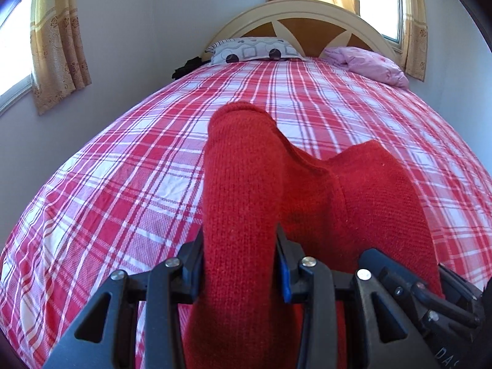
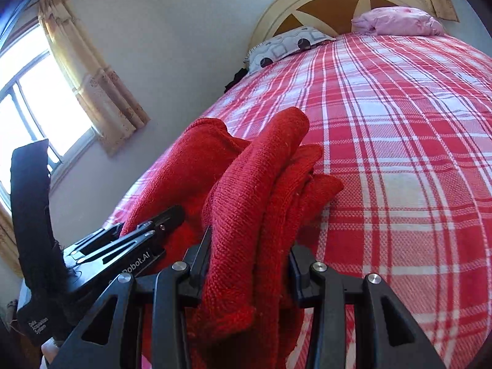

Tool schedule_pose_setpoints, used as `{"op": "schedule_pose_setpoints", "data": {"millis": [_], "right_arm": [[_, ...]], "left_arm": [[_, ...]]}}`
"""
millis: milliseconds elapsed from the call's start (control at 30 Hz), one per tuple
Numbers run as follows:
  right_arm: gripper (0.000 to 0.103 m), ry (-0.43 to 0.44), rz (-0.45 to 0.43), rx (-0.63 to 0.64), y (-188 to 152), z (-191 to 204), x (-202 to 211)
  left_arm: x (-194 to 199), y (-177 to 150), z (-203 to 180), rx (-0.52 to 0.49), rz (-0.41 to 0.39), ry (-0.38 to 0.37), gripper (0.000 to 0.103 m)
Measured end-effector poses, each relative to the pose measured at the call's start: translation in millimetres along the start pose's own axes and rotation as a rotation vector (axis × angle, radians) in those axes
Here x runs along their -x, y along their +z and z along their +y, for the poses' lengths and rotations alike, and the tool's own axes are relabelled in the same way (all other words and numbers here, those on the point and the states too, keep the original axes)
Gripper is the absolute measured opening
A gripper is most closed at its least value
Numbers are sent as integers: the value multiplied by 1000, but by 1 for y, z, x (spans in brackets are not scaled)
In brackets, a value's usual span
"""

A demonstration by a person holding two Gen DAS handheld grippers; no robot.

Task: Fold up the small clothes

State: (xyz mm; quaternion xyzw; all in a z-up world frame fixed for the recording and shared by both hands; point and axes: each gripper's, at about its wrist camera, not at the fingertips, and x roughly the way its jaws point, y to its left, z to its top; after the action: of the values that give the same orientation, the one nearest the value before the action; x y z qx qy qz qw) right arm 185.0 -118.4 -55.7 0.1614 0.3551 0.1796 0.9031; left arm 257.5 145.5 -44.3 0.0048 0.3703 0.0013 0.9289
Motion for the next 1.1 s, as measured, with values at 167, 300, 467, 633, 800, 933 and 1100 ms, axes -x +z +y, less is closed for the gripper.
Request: {"op": "schedule_pose_setpoints", "data": {"millis": [167, 300, 467, 633, 800, 933, 1100], "right_arm": [[41, -21, 18, -28, -6, -10, -16], [41, -11, 28, -51, -7, -15, -21], [43, 25, 67, -130, -7, -31, -32], [44, 38, 77, -151, -9, -33, -32], [48, 7, 75, -128, -10, -28, -31], [55, -13, 91, -125, -12, -27, -23], [62, -20, 93, -146, -23, -28, 2]], "left_arm": [[-17, -2, 10, 10, 13, 26, 36], [-18, -2, 15, 34, 20, 8, 36], [-23, -6, 16, 38, 28, 16, 42], [-26, -8, 18, 49, 39, 8, 44], [-28, -11, 21, 59, 48, 1, 49], [-23, -15, 29, 82, 81, 6, 71], [1, -28, 38, 104, 79, 24, 92]]}}
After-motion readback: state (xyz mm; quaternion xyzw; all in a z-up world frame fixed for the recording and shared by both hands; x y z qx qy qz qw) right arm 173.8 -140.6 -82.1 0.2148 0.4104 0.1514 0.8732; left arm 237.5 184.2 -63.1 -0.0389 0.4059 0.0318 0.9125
